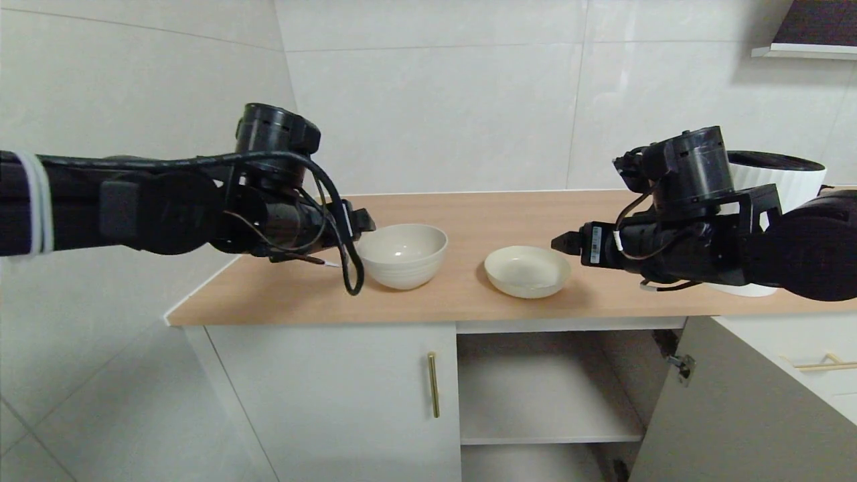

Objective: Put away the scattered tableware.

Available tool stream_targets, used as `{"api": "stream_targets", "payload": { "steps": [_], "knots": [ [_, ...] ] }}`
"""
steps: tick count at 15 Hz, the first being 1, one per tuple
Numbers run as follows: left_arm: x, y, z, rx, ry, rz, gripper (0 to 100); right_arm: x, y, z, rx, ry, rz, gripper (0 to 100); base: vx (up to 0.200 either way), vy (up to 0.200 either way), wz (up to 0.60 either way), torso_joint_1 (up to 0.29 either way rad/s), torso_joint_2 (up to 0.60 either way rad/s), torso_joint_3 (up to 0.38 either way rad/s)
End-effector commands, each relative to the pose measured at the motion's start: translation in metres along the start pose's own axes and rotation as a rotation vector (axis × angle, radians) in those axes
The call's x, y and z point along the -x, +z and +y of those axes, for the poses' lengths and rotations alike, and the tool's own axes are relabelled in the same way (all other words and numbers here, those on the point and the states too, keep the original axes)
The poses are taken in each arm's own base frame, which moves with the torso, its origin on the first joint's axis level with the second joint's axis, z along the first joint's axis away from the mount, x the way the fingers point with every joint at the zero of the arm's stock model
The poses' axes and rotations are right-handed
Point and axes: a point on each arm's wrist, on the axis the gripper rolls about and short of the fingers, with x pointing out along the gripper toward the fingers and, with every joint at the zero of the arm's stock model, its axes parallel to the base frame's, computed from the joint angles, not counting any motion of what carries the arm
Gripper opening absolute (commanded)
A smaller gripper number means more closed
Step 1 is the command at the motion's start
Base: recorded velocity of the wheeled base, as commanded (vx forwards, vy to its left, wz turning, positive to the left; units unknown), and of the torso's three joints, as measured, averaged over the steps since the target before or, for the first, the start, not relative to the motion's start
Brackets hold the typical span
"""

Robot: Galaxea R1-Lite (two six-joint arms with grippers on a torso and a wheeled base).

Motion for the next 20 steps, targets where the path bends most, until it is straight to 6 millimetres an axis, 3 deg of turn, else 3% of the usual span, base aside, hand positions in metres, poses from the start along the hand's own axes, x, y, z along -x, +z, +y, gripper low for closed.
{"api": "stream_targets", "payload": {
  "steps": [1,8,9,14,17,20],
  "knots": [
    [-0.034,-0.022,-0.009,-0.029,0.04,0.039,100,-0.001,-0.001,0.0,-0.001,-0.001,0.003,100,0.0,0.0,0.0,0.0,0.0,0.0],
    [-0.056,-0.031,-0.008,-0.031,0.041,0.055,100,-0.001,-0.001,0.0,-0.015,-0.001,-0.003,100,0.0,0.0,0.0,0.0,0.0,0.0],
    [-0.056,-0.031,-0.008,-0.029,0.039,0.052,0,-0.001,-0.001,0.0,-0.015,0.0,-0.004,100,0.0,0.0,0.0,0.0,0.0,0.0],
    [-0.041,-0.021,-0.007,-0.015,0.023,0.021,0,-0.001,-0.002,-0.001,-0.012,-0.002,0.0,100,0.0,0.0,0.0,0.0,0.0,0.0],
    [-0.022,-0.02,-0.002,-0.016,0.007,0.02,0,-0.001,-0.005,-0.002,-0.007,-0.006,0.011,100,0.0,0.0,0.0,0.0,0.0,0.0],
    [0.028,-0.023,0.007,-0.044,-0.148,0.059,0,-0.014,-0.012,-0.001,0.007,-0.042,0.03,100,0.0,0.0,0.0,0.0,0.0,0.0]
  ]
}}
